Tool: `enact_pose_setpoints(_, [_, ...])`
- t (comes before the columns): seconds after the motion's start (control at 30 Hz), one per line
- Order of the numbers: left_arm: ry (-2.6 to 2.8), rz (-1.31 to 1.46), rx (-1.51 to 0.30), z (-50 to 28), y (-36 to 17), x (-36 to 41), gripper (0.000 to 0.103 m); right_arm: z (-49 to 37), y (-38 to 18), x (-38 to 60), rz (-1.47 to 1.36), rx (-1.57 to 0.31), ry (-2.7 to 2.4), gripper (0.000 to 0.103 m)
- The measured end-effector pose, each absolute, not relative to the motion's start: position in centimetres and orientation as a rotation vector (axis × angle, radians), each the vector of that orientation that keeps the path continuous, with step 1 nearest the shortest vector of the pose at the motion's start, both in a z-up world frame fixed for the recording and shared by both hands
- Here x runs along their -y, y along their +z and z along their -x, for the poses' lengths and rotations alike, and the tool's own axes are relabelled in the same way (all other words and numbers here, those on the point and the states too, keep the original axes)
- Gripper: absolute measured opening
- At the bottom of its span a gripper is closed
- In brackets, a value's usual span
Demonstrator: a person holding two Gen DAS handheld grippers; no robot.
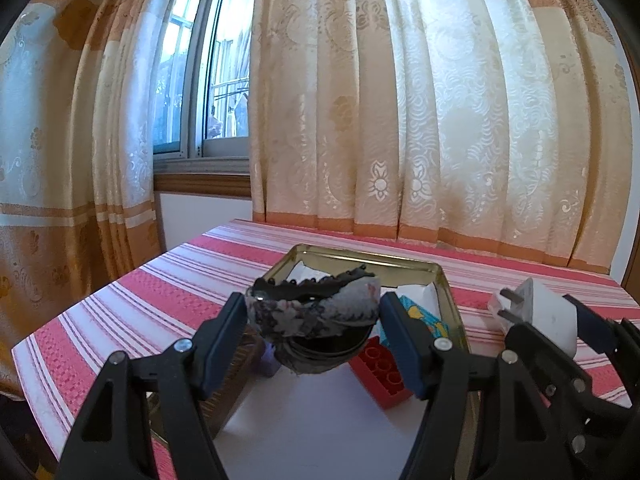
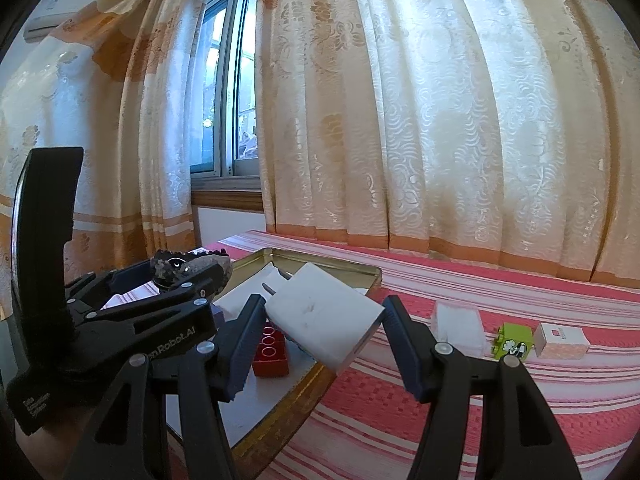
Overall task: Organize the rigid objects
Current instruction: 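Carry the fuzzy object and white foam block over the tin tray with both tools, then open both tools to drop the fuzzy object and foam block into the tray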
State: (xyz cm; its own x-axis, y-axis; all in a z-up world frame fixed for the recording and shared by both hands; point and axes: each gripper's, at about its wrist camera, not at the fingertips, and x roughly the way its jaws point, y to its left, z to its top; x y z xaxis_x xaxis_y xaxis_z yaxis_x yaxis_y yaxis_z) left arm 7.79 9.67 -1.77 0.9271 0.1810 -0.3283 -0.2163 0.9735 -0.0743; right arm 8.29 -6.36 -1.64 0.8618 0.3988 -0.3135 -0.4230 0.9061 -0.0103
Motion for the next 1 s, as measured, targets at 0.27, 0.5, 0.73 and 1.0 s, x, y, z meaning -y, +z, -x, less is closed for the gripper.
enact_pose_setpoints(0.27, [0.214,0.115,-0.342,-8.1,-2.0,-10.6,0.068,-8.6,-1.8,5.7,0.083,-0.319,0.445,0.063])
enact_pose_setpoints(0.5, [0.216,0.110,-0.381,-8.8,-2.3,-11.2,0.068,-9.1,-1.9,5.0,0.083,-0.333,0.464,0.063])
enact_pose_setpoints(0.73, [0.250,0.097,-0.431,-9.8,-2.4,-12.3,0.069,-10.4,-2.2,3.8,0.073,-0.375,0.498,0.063])
enact_pose_setpoints(1.0, [0.288,0.074,-0.490,-10.7,-2.8,-13.0,0.069,-13.1,-3.1,2.4,0.032,-0.489,0.550,0.063])
